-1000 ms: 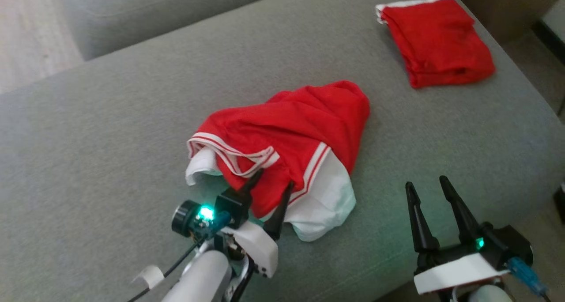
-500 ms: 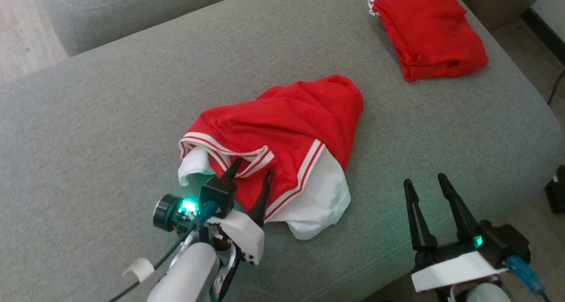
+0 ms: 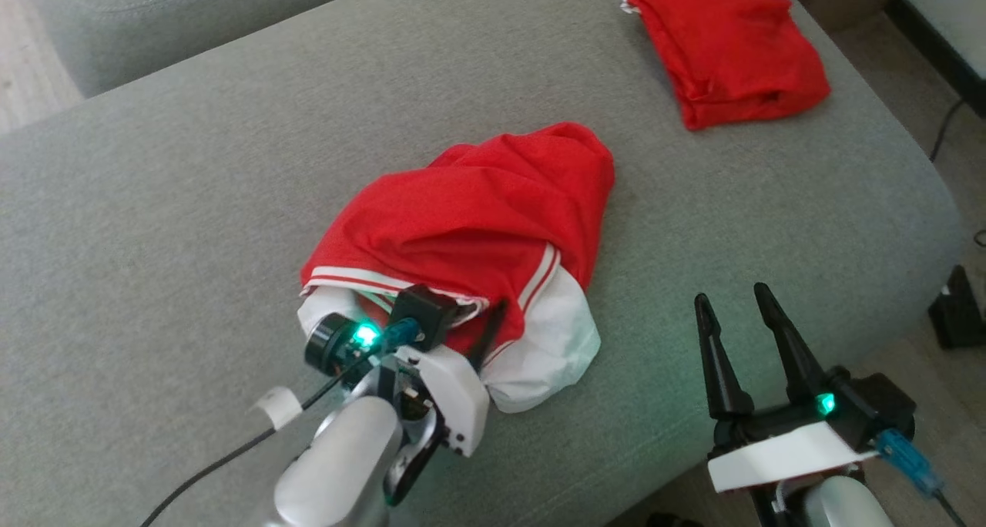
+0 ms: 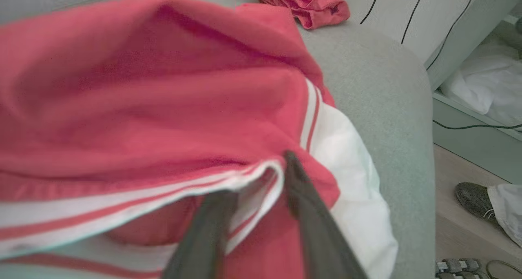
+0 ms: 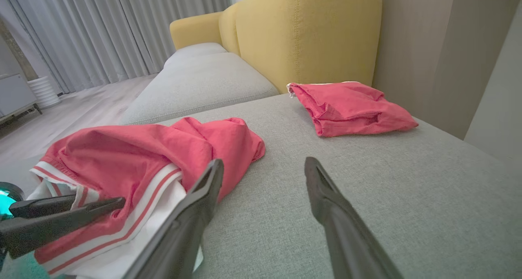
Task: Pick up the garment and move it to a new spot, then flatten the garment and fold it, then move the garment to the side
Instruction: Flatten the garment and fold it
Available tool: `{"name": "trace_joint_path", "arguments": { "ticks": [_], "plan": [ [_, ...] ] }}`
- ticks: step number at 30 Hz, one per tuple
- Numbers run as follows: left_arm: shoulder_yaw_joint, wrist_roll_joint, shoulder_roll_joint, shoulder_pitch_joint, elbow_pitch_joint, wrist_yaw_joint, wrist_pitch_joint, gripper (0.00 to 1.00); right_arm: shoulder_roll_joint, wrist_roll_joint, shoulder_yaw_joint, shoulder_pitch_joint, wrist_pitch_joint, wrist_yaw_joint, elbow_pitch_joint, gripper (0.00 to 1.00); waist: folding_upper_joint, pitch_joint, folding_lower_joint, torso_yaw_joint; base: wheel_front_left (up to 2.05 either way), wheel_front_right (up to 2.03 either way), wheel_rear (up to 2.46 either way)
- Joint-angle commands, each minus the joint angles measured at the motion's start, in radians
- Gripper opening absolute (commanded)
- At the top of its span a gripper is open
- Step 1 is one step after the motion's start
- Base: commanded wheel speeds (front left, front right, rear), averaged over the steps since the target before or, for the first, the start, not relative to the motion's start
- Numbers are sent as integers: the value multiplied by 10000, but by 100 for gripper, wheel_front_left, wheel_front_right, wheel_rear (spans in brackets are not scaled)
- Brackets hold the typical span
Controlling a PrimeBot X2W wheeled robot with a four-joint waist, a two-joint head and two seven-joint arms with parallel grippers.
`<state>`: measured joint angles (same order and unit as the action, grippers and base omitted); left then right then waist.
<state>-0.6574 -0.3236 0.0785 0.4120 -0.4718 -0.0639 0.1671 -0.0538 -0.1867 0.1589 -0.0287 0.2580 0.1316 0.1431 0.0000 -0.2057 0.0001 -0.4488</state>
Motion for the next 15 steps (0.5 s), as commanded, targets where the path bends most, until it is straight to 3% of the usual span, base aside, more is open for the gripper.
{"name": "trace_joint_path", "arguments": {
  "ticks": [1,2,9,15],
  "plan": [
    [162,-72,-85,480,335,-74,-46,8,-5,-57,239,284,38,-9,-299,100,0,24,-1,-70,0,0,0],
    [95,-127,-109,567,381,-140,-77,0,1,-65,254,288,38,-9,-294,100,0,48,-1,-110,0,0,0],
    [-494,-841,-244,1948,1106,-567,-516,0,23,-62,323,226,38,-9,-291,100,0,357,-1,-208,0,0,0],
    [-568,-1331,-265,4553,1532,-651,-557,0,31,-82,614,227,38,-9,-278,100,0,686,-1,-250,0,0,0]
  ]
}}
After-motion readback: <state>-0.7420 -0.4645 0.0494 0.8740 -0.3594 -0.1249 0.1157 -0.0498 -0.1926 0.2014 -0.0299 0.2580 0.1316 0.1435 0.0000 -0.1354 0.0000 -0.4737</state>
